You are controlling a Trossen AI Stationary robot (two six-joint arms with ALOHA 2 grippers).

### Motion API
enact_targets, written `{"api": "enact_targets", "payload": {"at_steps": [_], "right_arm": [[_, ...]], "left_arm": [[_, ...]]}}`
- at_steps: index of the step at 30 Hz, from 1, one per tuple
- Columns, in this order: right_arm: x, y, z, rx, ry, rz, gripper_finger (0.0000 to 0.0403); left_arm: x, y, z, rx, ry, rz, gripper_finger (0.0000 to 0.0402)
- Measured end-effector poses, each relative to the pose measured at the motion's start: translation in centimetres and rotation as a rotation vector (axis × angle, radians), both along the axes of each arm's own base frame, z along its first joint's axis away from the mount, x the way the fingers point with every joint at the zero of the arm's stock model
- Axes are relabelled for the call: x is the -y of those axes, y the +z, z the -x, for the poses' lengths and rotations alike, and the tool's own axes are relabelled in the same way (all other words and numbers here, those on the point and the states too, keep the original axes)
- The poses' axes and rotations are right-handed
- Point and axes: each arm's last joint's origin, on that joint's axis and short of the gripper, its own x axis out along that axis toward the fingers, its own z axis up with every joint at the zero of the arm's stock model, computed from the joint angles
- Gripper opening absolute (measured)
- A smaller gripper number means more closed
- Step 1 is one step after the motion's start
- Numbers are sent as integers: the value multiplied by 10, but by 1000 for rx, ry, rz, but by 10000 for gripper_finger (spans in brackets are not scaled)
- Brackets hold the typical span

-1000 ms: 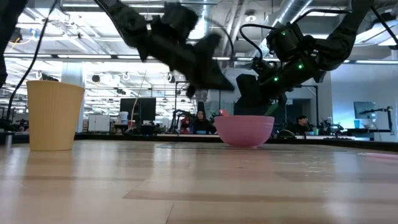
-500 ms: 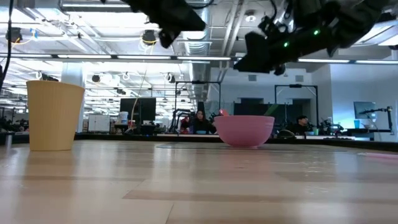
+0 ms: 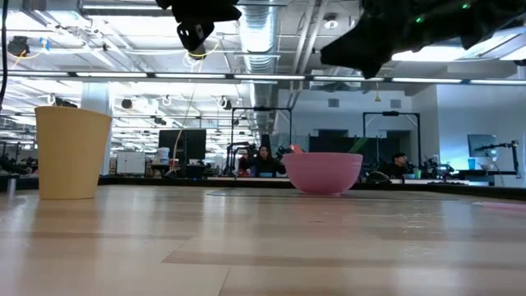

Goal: Pick & Place Utensil
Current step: Put the yellow cup on the transparent tablemat to the top left of the pink bowl

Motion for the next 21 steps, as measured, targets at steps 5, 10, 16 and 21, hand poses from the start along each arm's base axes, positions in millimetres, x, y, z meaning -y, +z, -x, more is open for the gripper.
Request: {"api": "enact_targets", "payload": {"at_steps": [5, 10, 16, 21], "right_arm": [[-7, 7, 13, -25, 53, -4, 123], [-15, 3, 25, -125, 84, -28, 123], [-18, 1, 28, -154, 92, -38, 123], [-13, 1, 27, -151, 68, -33, 123]], "left_arm": [[0, -2, 1, -23, 2, -8, 102], [-4, 1, 8, -178, 72, -79, 102], [-6, 16, 19, -318, 156, -35, 102], [0, 4, 31, -489, 187, 19, 102]]}}
